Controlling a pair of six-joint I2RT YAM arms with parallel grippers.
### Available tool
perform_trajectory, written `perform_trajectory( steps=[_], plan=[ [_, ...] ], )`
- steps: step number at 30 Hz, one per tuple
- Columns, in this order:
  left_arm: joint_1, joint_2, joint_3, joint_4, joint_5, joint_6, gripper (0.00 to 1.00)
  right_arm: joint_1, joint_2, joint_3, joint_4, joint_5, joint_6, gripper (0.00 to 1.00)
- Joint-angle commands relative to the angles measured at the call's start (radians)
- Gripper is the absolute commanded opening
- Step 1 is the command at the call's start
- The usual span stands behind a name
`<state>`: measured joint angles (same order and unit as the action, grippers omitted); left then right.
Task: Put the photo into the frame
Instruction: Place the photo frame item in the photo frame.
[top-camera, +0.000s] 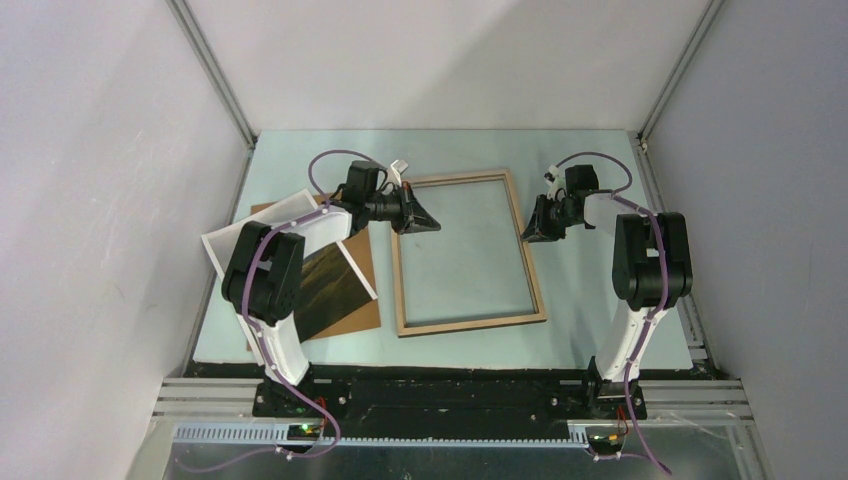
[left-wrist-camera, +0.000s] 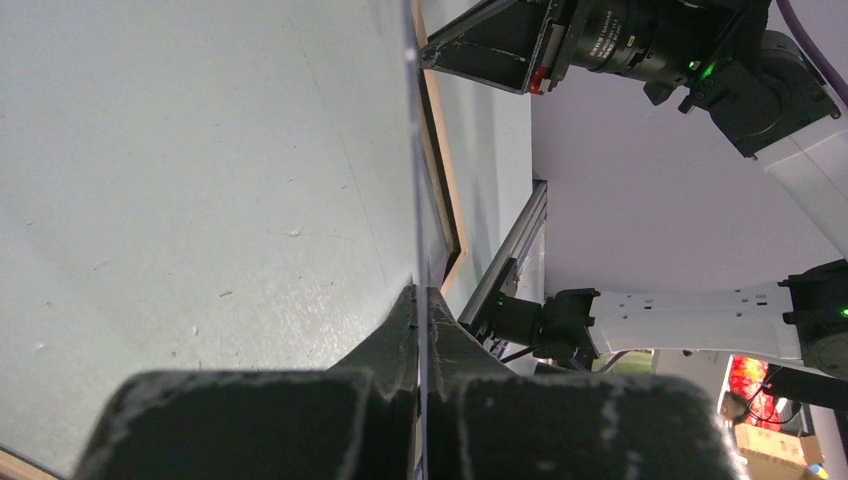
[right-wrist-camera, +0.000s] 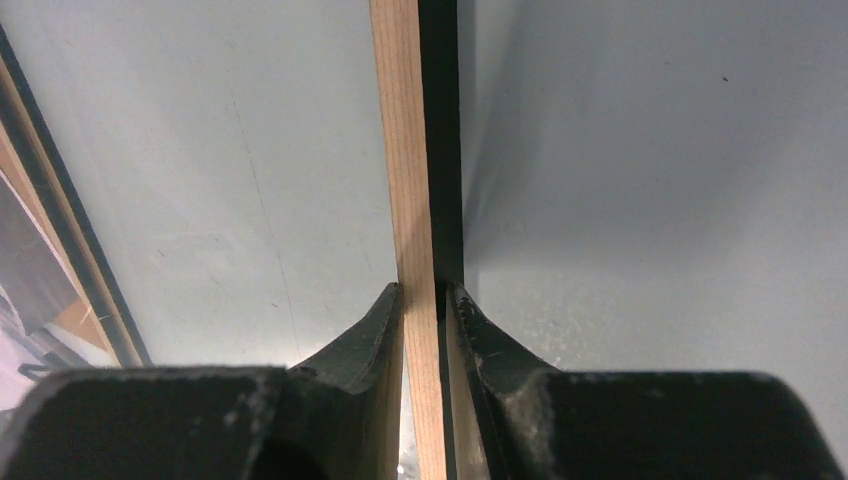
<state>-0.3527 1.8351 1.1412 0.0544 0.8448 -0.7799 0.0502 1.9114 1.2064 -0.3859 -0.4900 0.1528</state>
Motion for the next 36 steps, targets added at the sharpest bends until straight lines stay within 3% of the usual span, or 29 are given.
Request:
perform_trajectory(
  steps=[1,36],
  plan=[
    [-0.025,-0.02,0.01,-0.001,0.067,-0.018,0.0,-0.001,-0.01,0.028,-0.001,-0.006,-0.013,0.23],
    [-0.025,-0.046,-0.003,-0.001,0.101,-0.042,0.0,-0.007,-0.003,0.071,-0.026,0.055,-0.031,0.19]
  ],
)
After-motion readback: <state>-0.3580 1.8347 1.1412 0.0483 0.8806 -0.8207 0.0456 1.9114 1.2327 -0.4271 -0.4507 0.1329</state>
